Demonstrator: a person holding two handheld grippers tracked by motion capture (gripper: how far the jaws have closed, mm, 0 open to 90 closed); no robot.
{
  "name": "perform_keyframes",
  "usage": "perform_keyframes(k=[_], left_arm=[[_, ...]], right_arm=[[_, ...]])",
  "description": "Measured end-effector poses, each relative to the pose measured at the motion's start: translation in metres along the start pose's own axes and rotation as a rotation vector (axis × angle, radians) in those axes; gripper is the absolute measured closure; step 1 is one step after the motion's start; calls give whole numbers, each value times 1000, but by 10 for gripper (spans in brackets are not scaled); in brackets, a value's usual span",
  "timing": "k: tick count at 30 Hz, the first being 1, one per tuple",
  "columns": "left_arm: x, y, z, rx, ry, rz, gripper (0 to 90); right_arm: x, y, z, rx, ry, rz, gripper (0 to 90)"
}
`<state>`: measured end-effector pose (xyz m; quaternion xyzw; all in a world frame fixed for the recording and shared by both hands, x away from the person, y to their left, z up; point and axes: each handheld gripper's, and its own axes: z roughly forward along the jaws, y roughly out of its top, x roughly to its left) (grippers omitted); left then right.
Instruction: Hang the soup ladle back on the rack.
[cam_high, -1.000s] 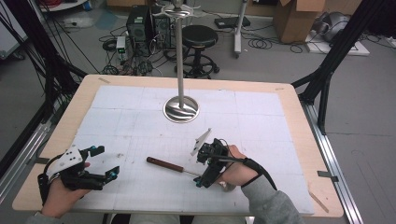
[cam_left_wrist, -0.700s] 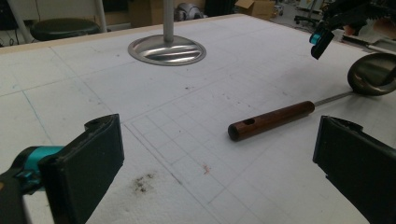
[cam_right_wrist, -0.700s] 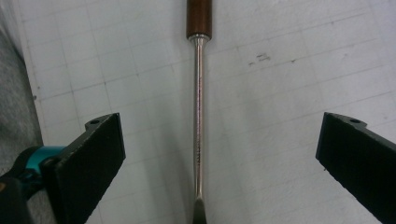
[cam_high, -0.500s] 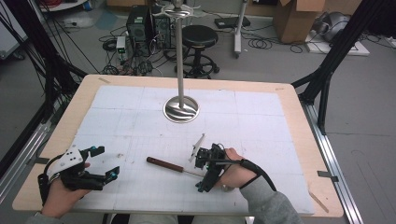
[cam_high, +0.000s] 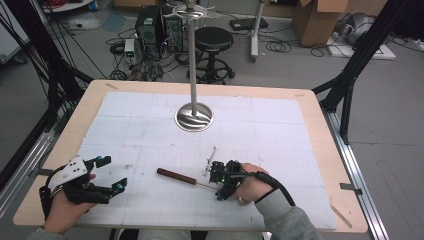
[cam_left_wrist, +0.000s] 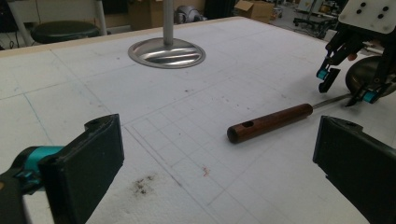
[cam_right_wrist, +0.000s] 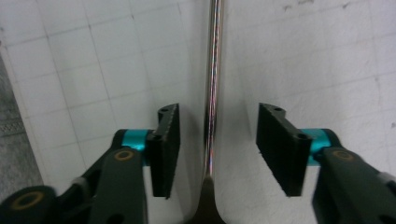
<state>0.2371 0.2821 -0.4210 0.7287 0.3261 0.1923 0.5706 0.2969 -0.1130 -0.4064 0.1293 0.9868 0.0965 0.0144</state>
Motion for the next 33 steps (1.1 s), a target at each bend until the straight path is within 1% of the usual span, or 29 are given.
perform_keyframes(k=[2, 6, 7, 9, 10, 13, 15, 16, 17, 19, 20, 21, 24, 27, 28, 31, 33], left_arm=[[0, 0, 0, 1, 0, -1, 24], [0, 0, 0, 1, -2, 2, 24], [0, 0, 0, 2, -1, 2, 24], [0, 0, 0, 3, -3, -2, 24], [0, 0, 1, 3, -4, -2, 24], [0, 0, 0, 4, -5, -2, 24], [0, 0, 0, 5, -5, -2, 24], [0, 0, 0, 6, -5, -1, 24], [-1, 0, 1, 6, -5, -1, 24], [-1, 0, 1, 6, -5, -1, 24], [-1, 0, 1, 7, -5, -1, 24], [-1, 0, 1, 7, -5, 0, 24], [0, 0, 1, 6, -6, -1, 24], [0, 0, 1, 5, -5, -2, 24], [-1, 0, 1, 4, -4, -2, 24], [-1, 0, 0, 0, -4, -1, 24], [-1, 0, 0, -1, -3, -2, 24]], right_arm=[[0, -1, 0, 8, 5, 3, 587], [-1, -1, 0, 20, -2, 21, 659], [-1, -1, 0, 22, -2, 16, 676], [-1, -1, 0, 27, -4, 25, 691], [0, -1, 0, 34, -3, 40, 698], [0, -1, 0, 33, -5, 40, 727], [0, 0, 0, 33, -2, 35, 777], [0, 0, 0, 37, 4, 50, 817], [1, 0, 0, 40, 9, 49, 834], [1, 0, 0, 44, 7, 60, 837], [0, 0, 0, 39, 6, 50, 838], [0, 0, 0, 35, 13, 61, 840], [-3, -3, -1, 12, 27, 57, 844], [-5, -6, -2, -13, 43, 74, 844], [-5, -6, -3, -21, 45, 71, 844], [-5, -9, -8, -54, 43, 67, 844], [-5, -10, -13, -85, 33, 63, 844]])
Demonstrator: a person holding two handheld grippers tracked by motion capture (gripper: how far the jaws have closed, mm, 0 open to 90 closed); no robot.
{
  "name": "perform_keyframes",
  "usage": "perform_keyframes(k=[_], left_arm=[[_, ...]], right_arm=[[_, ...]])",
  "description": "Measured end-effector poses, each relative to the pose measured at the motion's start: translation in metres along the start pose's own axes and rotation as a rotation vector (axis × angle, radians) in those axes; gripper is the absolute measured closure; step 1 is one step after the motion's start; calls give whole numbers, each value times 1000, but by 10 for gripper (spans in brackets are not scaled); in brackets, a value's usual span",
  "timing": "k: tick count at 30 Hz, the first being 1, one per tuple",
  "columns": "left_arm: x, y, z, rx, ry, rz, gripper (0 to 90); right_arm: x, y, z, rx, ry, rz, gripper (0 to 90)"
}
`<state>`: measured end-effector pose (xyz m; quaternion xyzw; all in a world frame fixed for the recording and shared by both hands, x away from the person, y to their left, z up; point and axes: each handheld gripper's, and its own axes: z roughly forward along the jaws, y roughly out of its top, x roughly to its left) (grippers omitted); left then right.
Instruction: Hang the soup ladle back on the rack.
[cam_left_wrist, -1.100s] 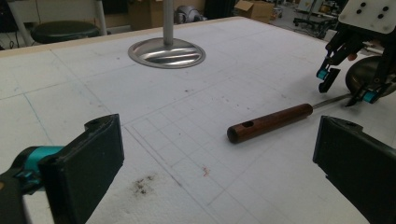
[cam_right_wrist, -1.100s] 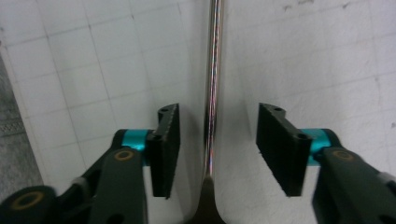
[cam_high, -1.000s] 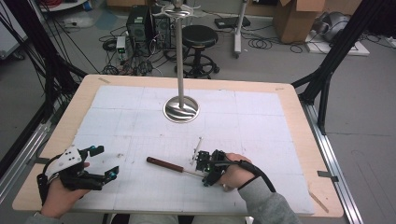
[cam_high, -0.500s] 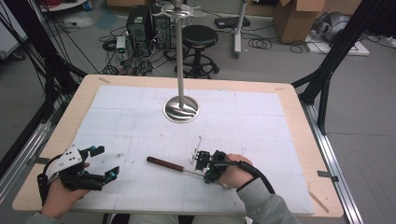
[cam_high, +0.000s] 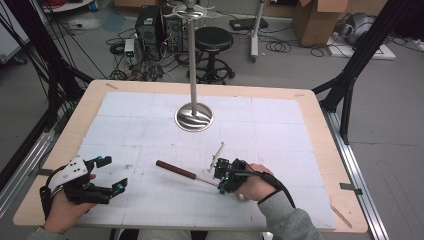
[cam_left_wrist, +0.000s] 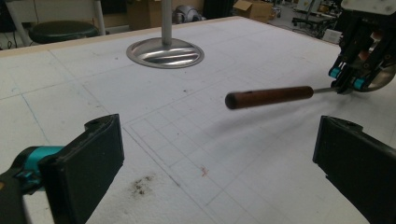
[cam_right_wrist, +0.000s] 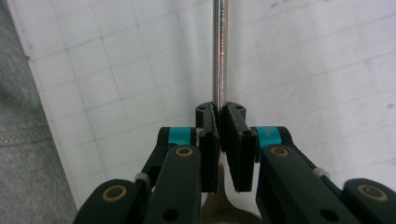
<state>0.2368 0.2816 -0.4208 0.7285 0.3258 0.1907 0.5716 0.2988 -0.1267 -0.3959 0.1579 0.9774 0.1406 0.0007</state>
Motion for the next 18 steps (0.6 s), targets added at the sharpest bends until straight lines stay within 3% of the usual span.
perform_keyframes(k=[18], left_arm=[[0, 0, 0, 1, -2, 2, 24]], right_arm=[[-13, -30, -24, -247, -71, 39, 844]])
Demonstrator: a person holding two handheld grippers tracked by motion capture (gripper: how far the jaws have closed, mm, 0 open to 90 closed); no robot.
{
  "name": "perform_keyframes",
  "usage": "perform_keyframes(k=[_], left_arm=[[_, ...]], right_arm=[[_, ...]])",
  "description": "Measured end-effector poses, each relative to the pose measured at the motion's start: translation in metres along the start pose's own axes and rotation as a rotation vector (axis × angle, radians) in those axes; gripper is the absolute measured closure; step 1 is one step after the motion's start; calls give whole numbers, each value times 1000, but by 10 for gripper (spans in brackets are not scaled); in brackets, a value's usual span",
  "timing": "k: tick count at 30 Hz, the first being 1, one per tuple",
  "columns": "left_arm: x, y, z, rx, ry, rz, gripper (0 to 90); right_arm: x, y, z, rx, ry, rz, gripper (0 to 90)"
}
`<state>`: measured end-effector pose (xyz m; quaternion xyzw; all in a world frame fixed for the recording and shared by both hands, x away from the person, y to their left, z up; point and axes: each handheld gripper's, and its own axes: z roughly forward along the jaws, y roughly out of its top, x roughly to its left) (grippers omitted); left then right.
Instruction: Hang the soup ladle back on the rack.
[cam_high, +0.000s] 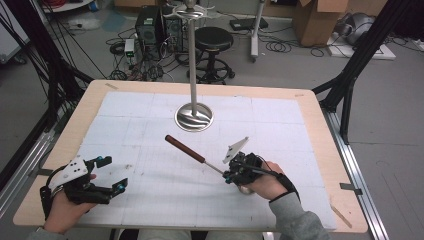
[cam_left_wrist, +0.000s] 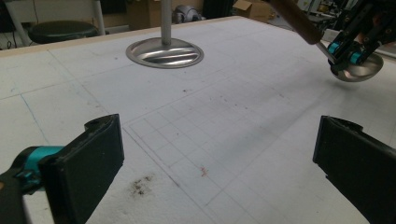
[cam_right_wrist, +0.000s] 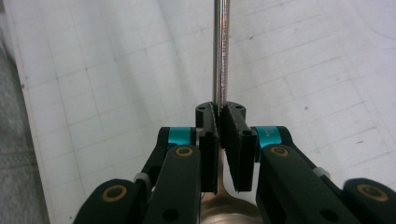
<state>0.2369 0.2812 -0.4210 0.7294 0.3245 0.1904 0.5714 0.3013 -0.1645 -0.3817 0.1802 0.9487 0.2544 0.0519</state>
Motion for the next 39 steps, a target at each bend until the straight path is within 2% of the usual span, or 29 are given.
perform_keyframes(k=[7, 9, 12, 17, 25, 33, 39], left_arm=[[0, 0, -1, -3, 0, -3, 24], [0, 0, 0, -1, 0, -4, 24], [0, 0, 0, 0, -1, -2, 24], [0, 0, 0, -2, -2, -3, 24], [0, 0, 0, 3, -3, 0, 24], [0, 0, 0, 0, -3, 1, 24], [0, 0, 0, -1, -3, 0, 24]], right_arm=[[-2, -5, -8, -89, -11, 9, 844], [-3, -7, -10, -125, 1, 9, 844], [-4, -10, -12, -176, -17, -3, 844], [-8, -18, -16, -270, -27, 17, 844], [-15, -26, -19, -356, -45, 34, 843], [-14, -28, -28, -452, -64, 34, 845], [-17, -31, -36, -512, -86, 54, 845]])
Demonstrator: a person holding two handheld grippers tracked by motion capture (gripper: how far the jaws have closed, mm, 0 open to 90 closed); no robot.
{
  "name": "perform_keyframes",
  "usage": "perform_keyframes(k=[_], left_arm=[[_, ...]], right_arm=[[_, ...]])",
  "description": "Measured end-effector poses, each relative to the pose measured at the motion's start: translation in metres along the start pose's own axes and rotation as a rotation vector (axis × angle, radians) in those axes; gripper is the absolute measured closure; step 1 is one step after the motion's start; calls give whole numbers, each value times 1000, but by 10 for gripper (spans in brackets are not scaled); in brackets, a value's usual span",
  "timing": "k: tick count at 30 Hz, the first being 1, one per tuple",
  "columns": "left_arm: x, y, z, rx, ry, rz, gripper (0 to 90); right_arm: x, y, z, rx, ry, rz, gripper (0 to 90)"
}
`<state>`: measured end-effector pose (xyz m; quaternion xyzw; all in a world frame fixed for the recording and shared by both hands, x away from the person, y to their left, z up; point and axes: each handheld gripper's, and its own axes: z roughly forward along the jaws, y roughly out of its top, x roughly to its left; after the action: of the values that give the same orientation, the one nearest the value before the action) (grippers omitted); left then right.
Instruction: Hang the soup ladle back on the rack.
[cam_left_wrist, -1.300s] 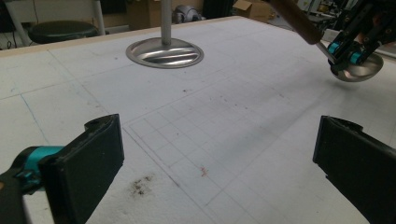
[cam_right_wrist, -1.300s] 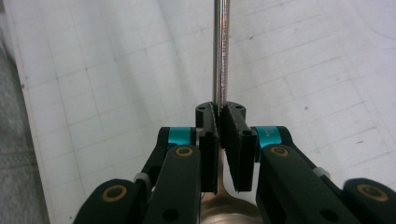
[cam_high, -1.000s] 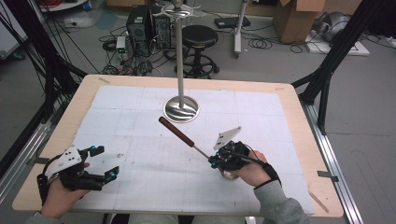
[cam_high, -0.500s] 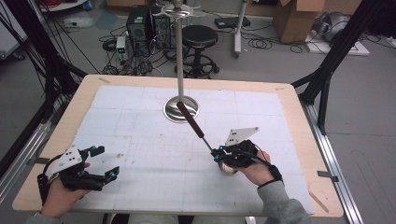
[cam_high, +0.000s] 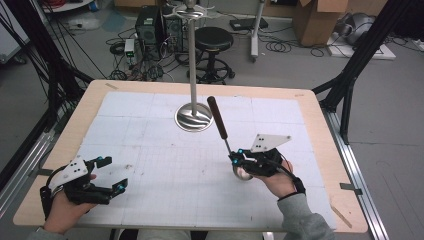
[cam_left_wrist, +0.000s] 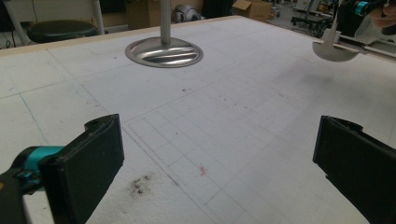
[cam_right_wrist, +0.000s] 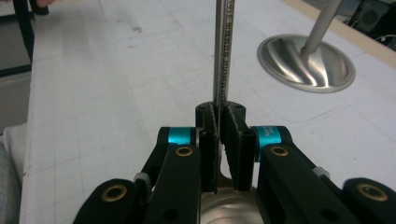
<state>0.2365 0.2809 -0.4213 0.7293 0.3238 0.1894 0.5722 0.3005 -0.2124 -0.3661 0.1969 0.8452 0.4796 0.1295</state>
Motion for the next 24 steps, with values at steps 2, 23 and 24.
perform_keyframes(k=[2, 23, 24], left_arm=[[0, 0, 0, 1, 1, 0, 24], [-1, 2, -1, -22, -17, 2, 24], [-1, 2, -2, -28, -19, 3, 24]], right_arm=[[-1, 0, -3, -23, -6, 19, 845], [-22, -2, -20, -226, -118, 158, 845], [-23, -2, -21, -228, -124, 162, 845]])
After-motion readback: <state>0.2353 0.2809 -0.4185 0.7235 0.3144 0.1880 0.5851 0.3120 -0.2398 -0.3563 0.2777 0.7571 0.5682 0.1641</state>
